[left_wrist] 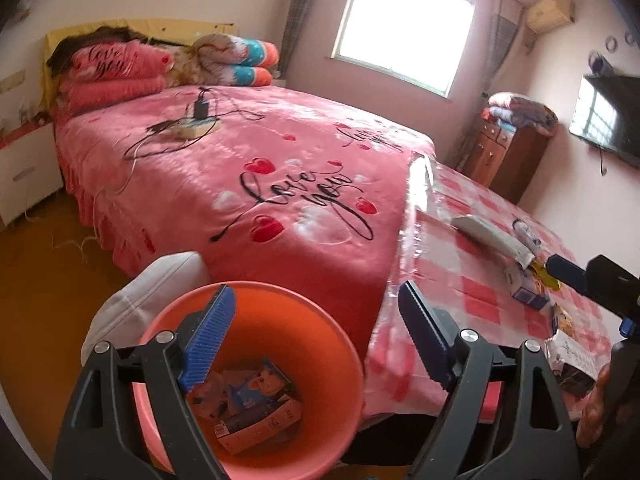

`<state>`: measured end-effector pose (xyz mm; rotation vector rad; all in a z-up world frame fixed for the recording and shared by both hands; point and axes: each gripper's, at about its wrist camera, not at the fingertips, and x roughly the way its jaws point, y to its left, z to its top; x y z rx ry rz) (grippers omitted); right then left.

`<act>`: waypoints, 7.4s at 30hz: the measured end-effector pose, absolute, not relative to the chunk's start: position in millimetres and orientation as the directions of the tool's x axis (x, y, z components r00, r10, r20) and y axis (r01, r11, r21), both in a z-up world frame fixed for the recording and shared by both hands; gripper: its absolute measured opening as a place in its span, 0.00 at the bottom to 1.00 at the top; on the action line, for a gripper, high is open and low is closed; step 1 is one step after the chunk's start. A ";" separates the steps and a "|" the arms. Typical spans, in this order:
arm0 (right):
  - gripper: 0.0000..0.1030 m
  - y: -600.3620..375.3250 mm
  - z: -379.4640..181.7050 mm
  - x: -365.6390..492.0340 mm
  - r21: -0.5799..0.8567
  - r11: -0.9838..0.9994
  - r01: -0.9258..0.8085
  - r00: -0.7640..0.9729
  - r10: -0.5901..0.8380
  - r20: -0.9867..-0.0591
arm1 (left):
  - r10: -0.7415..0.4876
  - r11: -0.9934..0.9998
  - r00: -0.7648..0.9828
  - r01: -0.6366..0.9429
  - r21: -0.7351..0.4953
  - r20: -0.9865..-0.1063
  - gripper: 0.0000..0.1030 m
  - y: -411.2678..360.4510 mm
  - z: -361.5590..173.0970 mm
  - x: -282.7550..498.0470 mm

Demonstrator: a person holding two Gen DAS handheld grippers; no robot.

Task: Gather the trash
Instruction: 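Move both tools back to the remaining trash on the checked sheet, then grasp the white boxed milk carton with the left tool and lift it, then lower the right tool onto the yellow biscuit packet and close it, then carry the carton and biscuit packet over the orange bucket and open both tools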

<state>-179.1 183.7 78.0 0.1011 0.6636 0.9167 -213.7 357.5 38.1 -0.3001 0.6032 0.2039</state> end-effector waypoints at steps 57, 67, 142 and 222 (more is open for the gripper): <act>0.95 -16.2 67.0 -125.8 0.461 0.776 -0.430 0.629 0.624 -0.464 | -0.211 0.977 0.617 0.129 -0.168 -0.758 0.81 155.9 49.2 -171.7; 0.95 -83.1 50.7 -102.8 0.534 0.800 -0.275 0.693 0.550 -0.466 | -0.433 0.899 0.427 0.269 -0.346 -0.793 0.81 101.0 36.7 -190.4; 0.79 -65.3 6.3 -82.1 0.260 0.935 -0.243 0.599 0.355 -0.717 | -0.311 0.950 0.516 0.205 -0.237 -0.798 0.61 54.4 38.0 -106.1; 0.48 86.6 64.4 -141.5 0.349 0.776 -0.525 0.463 0.605 -0.648 | -0.103 0.973 0.693 -0.078 -0.216 -0.713 0.61 260.9 53.7 -164.3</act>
